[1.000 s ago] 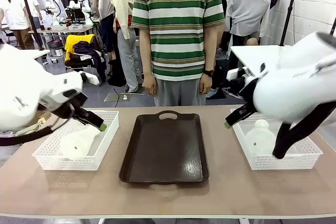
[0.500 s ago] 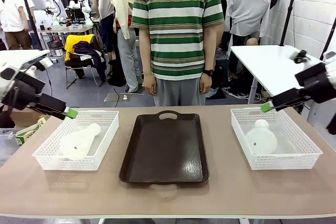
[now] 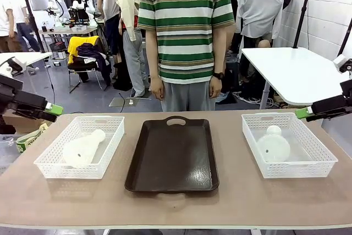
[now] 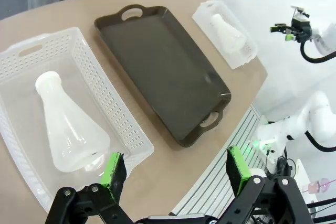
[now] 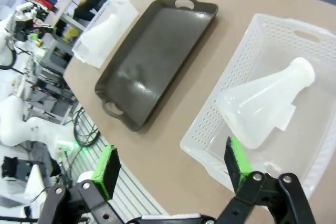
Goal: Prepare the laboratory tools.
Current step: Pick up the Big flask that the person points to.
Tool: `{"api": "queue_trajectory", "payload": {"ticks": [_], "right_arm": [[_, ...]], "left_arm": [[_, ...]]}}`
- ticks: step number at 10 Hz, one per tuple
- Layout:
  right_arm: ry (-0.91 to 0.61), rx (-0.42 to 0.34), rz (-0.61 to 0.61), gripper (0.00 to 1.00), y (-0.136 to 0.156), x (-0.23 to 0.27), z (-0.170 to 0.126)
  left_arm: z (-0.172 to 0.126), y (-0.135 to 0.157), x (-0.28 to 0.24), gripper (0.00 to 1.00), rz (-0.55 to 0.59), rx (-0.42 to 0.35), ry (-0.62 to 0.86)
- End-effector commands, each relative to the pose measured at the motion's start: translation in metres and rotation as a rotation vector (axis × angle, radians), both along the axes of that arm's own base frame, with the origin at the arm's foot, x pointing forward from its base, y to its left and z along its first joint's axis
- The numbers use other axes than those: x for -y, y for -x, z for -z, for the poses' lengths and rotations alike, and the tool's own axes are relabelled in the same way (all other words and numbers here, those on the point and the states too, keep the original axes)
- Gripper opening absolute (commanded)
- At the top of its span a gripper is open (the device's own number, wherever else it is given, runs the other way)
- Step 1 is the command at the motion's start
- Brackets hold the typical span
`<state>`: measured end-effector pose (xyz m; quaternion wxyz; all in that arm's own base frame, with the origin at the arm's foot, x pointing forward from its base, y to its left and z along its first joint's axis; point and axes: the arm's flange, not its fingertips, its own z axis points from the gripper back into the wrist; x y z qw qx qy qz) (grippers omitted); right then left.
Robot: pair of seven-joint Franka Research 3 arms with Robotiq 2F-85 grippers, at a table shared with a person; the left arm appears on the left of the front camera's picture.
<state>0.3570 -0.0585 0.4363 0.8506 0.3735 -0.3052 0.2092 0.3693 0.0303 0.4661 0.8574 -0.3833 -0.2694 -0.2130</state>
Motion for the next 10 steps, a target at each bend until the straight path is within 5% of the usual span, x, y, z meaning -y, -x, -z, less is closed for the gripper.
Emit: {"api": "queue_trajectory", "payload": {"ticks": [1, 7, 8, 10], "right_arm": [[0.0, -0.007, -0.025, 1.0, -0.008, -0.003, 0.008], [-0.021, 0.053, -0.064, 1.0, -0.009, -0.012, 0.005], [0.028, -0.023, -0.039, 1.0, -0.006, -0.016, 0.004], [0.028, -0.023, -0.039, 1.0, -0.006, -0.016, 0.004]], "left_arm": [[0.004, -0.004, 0.003, 1.0, 0.02, 0.008, 0.0], [-0.002, -0.002, 0.001, 1.0, 0.026, -0.023, 0.092], [0.001, 0.001, 0.005, 1.0, 0.022, -0.004, -0.004], [0.001, 0.001, 0.005, 1.0, 0.022, -0.004, -0.004]]}}
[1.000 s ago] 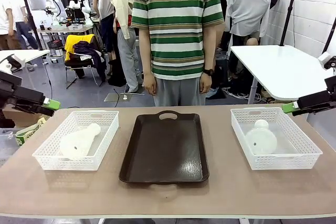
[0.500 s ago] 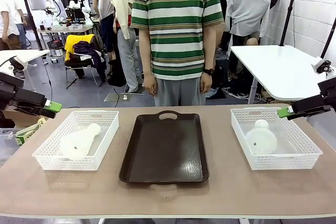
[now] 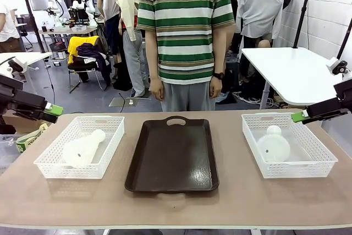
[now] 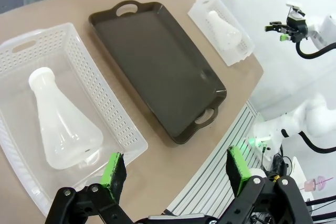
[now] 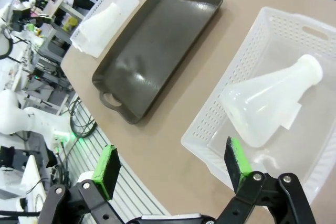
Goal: Prepare the laboratory tools.
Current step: Pick up the Big flask that the person points to.
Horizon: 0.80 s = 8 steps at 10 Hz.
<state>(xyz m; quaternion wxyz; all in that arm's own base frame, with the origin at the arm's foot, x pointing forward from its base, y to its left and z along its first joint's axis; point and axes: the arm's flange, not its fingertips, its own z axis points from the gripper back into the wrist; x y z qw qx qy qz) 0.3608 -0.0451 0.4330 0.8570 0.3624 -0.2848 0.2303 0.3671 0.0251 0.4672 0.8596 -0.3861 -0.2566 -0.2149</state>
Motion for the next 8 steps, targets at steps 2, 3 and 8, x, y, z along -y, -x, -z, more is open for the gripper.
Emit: {"api": "queue_trajectory", "payload": {"ticks": [2, 3, 8], "right_arm": [[-0.017, -0.005, 0.002, 1.0, -0.0023, -0.002, 0.0012], [-0.017, -0.005, 0.002, 1.0, -0.0023, -0.002, 0.0012], [-0.017, -0.005, 0.002, 1.0, -0.0023, -0.002, 0.0012]], "left_arm": [[0.0017, -0.001, -0.0003, 1.0, 0.008, 0.019, 0.0], [0.0017, -0.001, -0.0003, 1.0, 0.008, 0.019, 0.0], [0.0017, -0.001, -0.0003, 1.0, 0.008, 0.019, 0.0]]}}
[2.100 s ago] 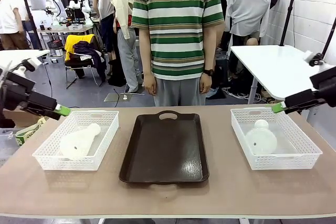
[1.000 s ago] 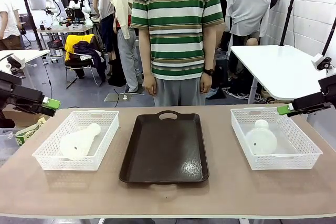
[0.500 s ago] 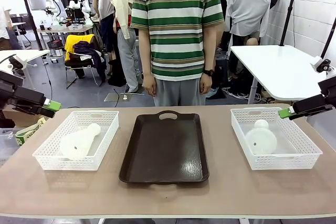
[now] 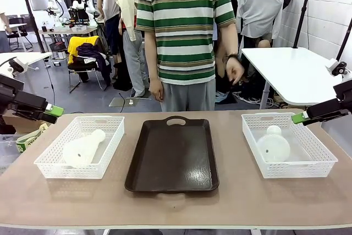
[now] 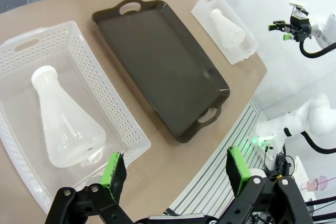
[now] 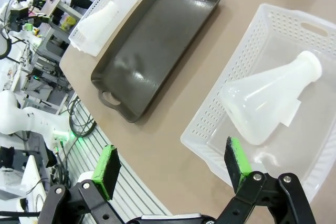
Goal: Prepare the laboratory tools.
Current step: Pick up the Big flask that the person points to.
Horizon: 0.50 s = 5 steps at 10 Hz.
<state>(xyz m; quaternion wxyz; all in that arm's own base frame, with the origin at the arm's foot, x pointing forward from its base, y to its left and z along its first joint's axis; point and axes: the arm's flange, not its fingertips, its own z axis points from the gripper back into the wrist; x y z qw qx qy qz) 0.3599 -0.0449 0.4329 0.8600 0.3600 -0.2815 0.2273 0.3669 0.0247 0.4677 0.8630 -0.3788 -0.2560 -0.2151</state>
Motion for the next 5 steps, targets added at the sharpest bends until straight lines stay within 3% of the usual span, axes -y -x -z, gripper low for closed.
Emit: {"api": "queue_trajectory", "payload": {"ticks": [1, 5], "right_arm": [[-0.023, 0.004, -0.003, 1.0, -0.0031, -0.0019, 0.0011], [-0.023, 0.004, -0.003, 1.0, -0.0031, -0.0019, 0.0011]], "left_arm": [[0.0023, -0.0012, -0.0007, 1.0, 0.012, 0.018, 0.015], [0.0023, -0.0012, -0.0007, 1.0, 0.012, 0.018, 0.015]]}}
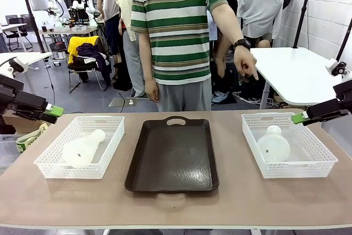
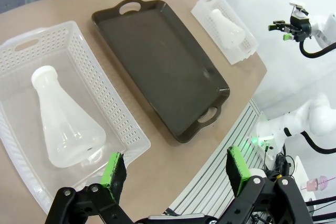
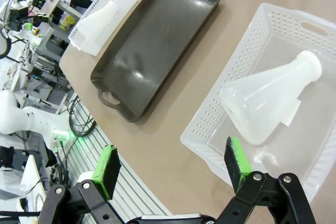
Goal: Prepare the laboratory tools.
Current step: Pick up the Big flask that the person points to.
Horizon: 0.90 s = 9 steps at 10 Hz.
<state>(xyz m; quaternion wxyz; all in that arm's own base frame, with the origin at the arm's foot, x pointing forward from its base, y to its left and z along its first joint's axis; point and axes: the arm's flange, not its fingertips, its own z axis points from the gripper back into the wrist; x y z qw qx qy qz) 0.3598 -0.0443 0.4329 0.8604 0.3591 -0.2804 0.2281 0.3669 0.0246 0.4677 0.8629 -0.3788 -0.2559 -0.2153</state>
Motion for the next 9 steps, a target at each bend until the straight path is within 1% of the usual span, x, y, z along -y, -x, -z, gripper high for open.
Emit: {"api": "queue_trajectory", "payload": {"ticks": [1, 9], "right_arm": [[-0.025, 0.005, -0.002, 1.0, -0.0032, -0.0012, 0.0011], [-0.025, 0.005, -0.002, 1.0, -0.0032, -0.0012, 0.0011]], "left_arm": [[0.0023, -0.0013, -0.0008, 1.0, 0.012, 0.018, 0.015], [0.0023, -0.0013, -0.0008, 1.0, 0.012, 0.018, 0.015]]}}
